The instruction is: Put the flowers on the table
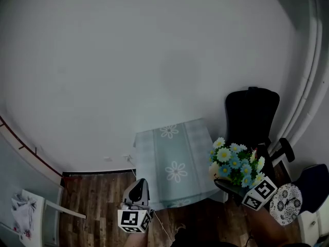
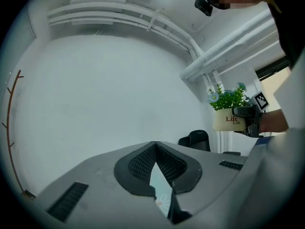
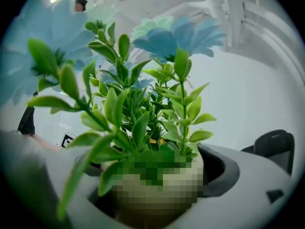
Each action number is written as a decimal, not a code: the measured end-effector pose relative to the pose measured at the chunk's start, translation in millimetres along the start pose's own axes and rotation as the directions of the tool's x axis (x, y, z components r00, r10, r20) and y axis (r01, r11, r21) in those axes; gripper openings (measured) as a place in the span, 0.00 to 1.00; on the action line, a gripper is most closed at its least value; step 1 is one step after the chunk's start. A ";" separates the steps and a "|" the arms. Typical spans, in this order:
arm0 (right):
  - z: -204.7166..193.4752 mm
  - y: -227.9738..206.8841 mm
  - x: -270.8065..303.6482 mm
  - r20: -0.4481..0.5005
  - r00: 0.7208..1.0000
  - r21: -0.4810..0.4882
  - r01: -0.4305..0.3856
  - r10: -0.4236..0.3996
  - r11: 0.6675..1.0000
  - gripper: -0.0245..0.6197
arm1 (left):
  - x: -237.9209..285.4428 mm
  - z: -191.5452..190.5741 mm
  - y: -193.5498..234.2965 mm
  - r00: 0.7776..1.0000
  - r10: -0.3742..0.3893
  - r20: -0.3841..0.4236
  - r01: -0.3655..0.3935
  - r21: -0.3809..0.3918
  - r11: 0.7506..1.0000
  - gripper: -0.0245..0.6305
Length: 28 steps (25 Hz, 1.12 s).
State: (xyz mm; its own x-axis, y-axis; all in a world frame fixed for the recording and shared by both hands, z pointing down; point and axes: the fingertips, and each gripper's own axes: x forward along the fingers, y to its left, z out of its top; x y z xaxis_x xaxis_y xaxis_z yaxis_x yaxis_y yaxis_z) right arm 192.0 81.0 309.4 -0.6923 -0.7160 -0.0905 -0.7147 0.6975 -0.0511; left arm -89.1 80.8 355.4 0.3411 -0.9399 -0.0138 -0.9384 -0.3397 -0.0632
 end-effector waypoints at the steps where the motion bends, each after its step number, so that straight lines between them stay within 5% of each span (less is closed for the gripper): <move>1: -1.1 -2.8 8.2 -0.002 1.000 0.002 0.006 -0.006 1.000 0.89 | 7.0 -0.7 6.2 1.000 -0.007 -0.003 0.007 0.001 1.000 0.04; 13: -25.0 -9.8 116.4 -0.049 0.999 -0.002 0.009 -0.009 1.000 0.89 | 64.7 -18.2 91.5 0.999 -0.036 0.003 0.036 -0.010 0.999 0.04; 20: -42.0 -11.3 168.4 -0.055 0.998 0.000 0.027 -0.027 1.000 0.89 | 88.6 -35.3 117.6 0.996 -0.090 -0.009 0.091 0.077 0.993 0.04; 28: -47.5 -14.4 195.9 -0.069 0.997 -0.020 0.040 -0.042 0.999 0.89 | 111.7 -44.3 133.0 0.992 -0.122 -0.017 0.122 0.006 0.992 0.04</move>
State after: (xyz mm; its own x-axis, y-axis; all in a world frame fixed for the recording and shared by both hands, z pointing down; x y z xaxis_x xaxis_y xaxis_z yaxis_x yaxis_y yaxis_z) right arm 62.0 -70.7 339.7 -0.6672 -0.7446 -0.0194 -0.7439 0.6674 -0.0350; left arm -178.3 -70.9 389.7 0.4521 -0.8919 0.0111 -0.8894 -0.4517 -0.0704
